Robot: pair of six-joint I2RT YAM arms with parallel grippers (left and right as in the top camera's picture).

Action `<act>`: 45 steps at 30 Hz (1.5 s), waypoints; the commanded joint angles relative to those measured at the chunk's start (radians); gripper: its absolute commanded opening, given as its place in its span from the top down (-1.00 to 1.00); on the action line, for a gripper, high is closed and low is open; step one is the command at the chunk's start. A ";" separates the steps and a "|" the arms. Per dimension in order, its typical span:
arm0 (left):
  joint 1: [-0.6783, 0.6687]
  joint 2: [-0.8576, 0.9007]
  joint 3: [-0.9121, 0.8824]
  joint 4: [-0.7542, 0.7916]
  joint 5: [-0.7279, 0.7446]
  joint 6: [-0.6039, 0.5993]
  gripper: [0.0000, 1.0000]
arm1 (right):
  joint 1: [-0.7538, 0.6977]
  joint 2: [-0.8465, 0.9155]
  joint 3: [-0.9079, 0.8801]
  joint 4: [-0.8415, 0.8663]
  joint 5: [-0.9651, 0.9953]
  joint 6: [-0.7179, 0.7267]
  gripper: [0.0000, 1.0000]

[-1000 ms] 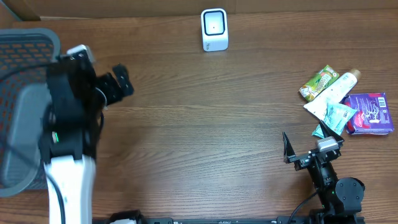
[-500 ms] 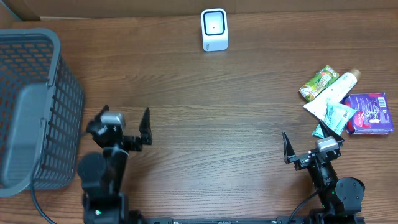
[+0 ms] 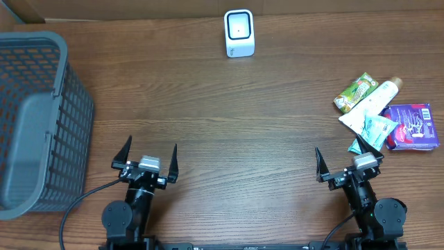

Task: Scan the item barcode

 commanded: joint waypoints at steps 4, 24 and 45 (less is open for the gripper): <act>-0.002 -0.056 -0.064 -0.021 -0.069 0.042 -0.99 | -0.004 -0.012 -0.011 0.005 0.007 0.003 -1.00; -0.002 -0.086 -0.063 -0.062 -0.072 0.042 -0.99 | -0.004 -0.012 -0.011 0.005 0.007 0.003 -1.00; -0.002 -0.086 -0.063 -0.062 -0.072 0.042 -0.99 | -0.004 -0.012 -0.011 0.005 0.007 0.003 -1.00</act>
